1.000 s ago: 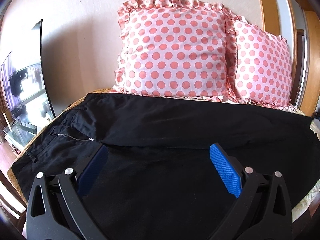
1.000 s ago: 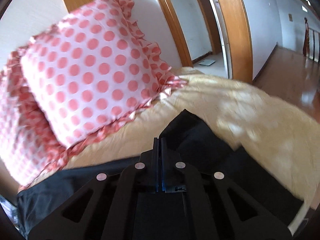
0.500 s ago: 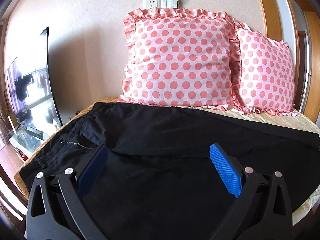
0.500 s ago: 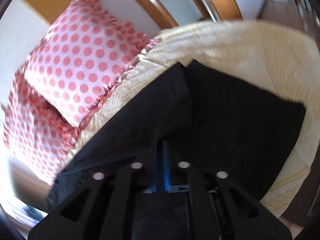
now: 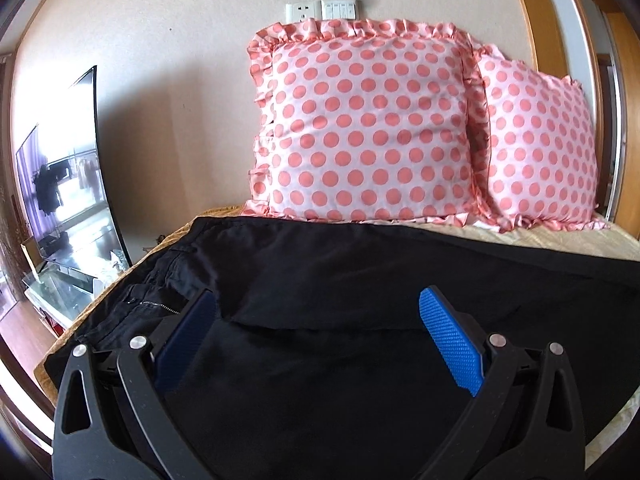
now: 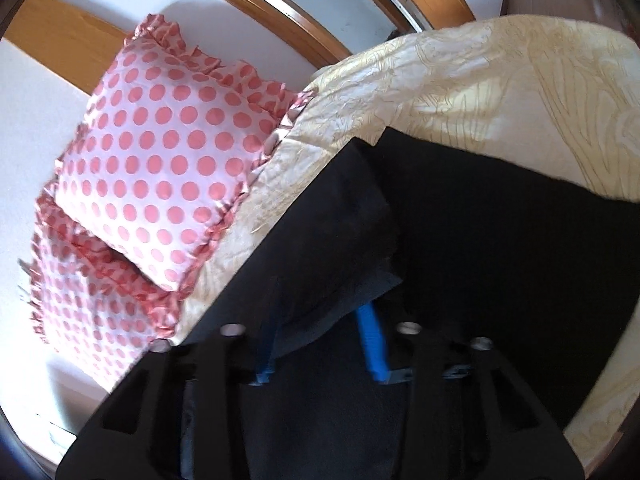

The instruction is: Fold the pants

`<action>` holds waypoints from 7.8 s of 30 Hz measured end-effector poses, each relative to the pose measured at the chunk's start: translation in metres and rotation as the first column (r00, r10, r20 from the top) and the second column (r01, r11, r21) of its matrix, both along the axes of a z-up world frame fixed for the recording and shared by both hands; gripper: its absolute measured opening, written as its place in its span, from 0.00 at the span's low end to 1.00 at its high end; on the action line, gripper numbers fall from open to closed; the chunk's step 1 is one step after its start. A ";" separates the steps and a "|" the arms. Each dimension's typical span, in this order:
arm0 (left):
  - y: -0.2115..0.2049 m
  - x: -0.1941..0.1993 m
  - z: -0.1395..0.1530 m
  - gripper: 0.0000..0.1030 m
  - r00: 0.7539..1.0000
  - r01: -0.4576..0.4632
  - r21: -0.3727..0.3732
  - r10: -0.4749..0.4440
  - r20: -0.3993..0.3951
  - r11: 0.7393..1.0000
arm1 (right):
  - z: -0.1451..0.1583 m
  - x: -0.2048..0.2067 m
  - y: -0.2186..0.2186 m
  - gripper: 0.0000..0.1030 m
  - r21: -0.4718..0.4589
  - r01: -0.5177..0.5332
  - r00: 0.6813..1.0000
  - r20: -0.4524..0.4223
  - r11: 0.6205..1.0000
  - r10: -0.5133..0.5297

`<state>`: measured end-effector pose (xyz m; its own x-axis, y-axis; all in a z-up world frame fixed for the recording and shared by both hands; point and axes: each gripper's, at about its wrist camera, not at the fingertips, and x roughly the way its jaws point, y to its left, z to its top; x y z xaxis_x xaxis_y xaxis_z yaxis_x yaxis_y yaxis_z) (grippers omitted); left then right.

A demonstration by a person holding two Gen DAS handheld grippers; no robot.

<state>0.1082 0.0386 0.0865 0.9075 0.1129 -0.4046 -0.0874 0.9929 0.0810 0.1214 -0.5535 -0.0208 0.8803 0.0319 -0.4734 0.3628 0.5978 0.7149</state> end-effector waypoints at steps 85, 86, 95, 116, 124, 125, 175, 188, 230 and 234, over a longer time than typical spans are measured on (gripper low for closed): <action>0.172 -0.090 -0.053 0.10 0.939 -0.299 -0.456 0.174 -0.297 0.838 | -0.018 -0.125 -0.042 0.02 -0.021 0.081 0.995 0.061 0.996 -0.080; 0.171 -0.090 -0.053 0.10 0.940 -0.297 -0.456 0.173 -0.292 0.839 | -0.015 -0.128 -0.041 0.02 -0.029 0.085 0.994 0.071 0.996 -0.083; 0.162 -0.095 -0.066 0.09 0.941 -0.280 -0.406 0.165 -0.297 0.870 | -0.001 -0.119 -0.052 0.02 -0.095 0.105 0.992 0.079 0.990 -0.098; 0.178 -0.124 -0.018 0.72 0.947 -0.311 -0.327 0.322 -0.022 0.892 | 0.045 -0.113 0.048 0.56 -0.600 0.010 0.999 0.037 0.800 0.015; 0.146 -0.066 -0.047 0.77 0.960 -0.254 -0.169 0.227 -0.162 0.952 | 0.002 -0.048 0.107 0.56 -0.643 -0.293 0.955 -0.156 0.708 0.254; 0.147 -0.065 -0.054 0.77 0.956 -0.257 -0.174 0.225 -0.187 0.951 | -0.005 -0.049 0.102 0.56 -0.623 -0.303 0.952 -0.167 0.721 0.256; 0.136 -0.056 -0.084 0.98 0.956 -0.257 -0.073 0.243 -0.162 0.964 | -0.009 -0.107 -0.035 0.07 -0.198 0.056 0.993 0.113 0.979 -0.034; 0.134 -0.057 -0.084 0.98 0.957 -0.261 -0.075 0.248 -0.150 0.963 | 0.104 -0.072 0.132 0.06 -0.454 -0.263 0.828 0.347 0.851 0.441; 0.162 -0.088 -0.044 0.98 0.954 -0.298 -0.144 0.296 -0.038 0.944 | 0.026 -0.087 0.426 0.54 -0.660 -0.736 0.306 -0.123 0.153 0.944; 0.189 -0.092 -0.034 0.98 0.936 -0.352 -0.181 0.348 -0.052 0.918 | 0.019 -0.062 0.448 0.54 -0.679 -0.712 0.414 -0.204 0.177 0.887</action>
<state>0.0157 0.2279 0.0522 0.8157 0.3440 -0.4651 -0.4324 0.8967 -0.0951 0.0594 -0.1059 -0.0022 0.6103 0.5842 -0.5350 -0.6803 0.7325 0.0239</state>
